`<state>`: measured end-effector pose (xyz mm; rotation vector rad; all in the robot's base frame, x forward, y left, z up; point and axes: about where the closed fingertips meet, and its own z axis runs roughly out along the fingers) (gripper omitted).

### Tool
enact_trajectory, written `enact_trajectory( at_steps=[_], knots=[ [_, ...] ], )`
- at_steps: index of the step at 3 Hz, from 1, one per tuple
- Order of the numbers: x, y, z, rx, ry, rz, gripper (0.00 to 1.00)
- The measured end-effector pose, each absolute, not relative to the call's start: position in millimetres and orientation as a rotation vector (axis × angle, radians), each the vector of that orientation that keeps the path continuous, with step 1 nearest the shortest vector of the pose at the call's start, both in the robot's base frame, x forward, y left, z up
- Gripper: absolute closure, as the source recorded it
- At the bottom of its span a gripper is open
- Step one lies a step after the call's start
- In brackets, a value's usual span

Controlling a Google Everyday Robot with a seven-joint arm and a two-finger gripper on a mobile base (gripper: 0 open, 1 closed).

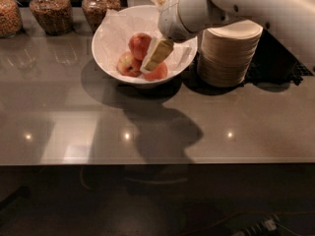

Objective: Pick apple from white bowl

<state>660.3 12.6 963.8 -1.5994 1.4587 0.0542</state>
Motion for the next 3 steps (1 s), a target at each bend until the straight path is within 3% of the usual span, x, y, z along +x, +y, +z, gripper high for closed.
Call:
enact_trajectory(
  at_steps=[3],
  knots=[
    [688.8, 39.0, 930.7, -1.622, 1.497, 0.126, 0.00]
  ],
)
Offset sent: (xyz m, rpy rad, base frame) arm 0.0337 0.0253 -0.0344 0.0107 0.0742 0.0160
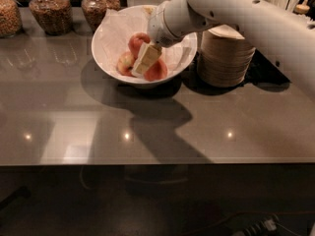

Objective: Pick apple from white bowl

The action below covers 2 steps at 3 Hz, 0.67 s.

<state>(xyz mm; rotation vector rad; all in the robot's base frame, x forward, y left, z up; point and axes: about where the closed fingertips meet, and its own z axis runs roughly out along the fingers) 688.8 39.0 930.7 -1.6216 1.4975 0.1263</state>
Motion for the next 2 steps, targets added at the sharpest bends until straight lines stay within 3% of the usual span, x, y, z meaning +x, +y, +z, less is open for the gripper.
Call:
enact_trajectory(
  at_steps=[1, 2],
  knots=[
    [694.5, 40.5, 920.3, -1.626, 1.522, 0.133, 0.00],
    [699.6, 38.0, 909.8, -1.628, 1.556, 0.132, 0.12]
  ],
)
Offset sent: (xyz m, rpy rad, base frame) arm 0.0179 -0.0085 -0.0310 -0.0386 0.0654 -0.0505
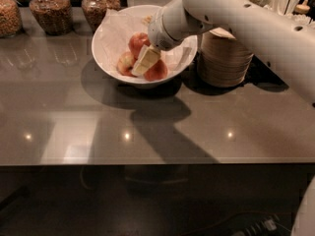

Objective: Pick apple from white bowl

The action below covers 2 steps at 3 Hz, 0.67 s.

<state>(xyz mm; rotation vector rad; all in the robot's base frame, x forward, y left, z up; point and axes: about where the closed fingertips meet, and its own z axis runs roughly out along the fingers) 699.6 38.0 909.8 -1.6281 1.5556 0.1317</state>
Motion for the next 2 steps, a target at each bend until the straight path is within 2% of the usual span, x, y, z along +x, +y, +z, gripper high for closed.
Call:
enact_trajectory(
  at_steps=[1, 2],
  knots=[
    [702.0, 34.4, 902.8, -1.630, 1.580, 0.130, 0.31],
    [702.4, 33.4, 901.6, -1.630, 1.586, 0.129, 0.54]
  ],
)
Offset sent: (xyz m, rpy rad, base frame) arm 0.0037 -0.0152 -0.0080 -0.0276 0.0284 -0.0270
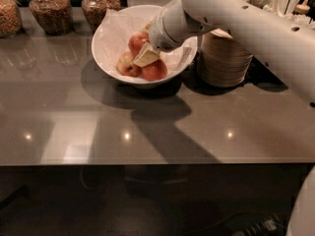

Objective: Pick apple from white bowl

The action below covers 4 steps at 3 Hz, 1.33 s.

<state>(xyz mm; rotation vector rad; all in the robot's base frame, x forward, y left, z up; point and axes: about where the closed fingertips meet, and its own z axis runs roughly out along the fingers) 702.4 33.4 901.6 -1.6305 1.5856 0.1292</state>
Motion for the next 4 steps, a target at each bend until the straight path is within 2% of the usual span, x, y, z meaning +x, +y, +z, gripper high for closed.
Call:
enact_trajectory(
  at_steps=[2, 4],
  knots=[
    [696.2, 23.5, 922.1, -1.618, 1.562, 0.115, 0.99],
    [659.2, -1.4, 971.0, -1.560, 1.409, 0.251, 1.00]
  ],
)
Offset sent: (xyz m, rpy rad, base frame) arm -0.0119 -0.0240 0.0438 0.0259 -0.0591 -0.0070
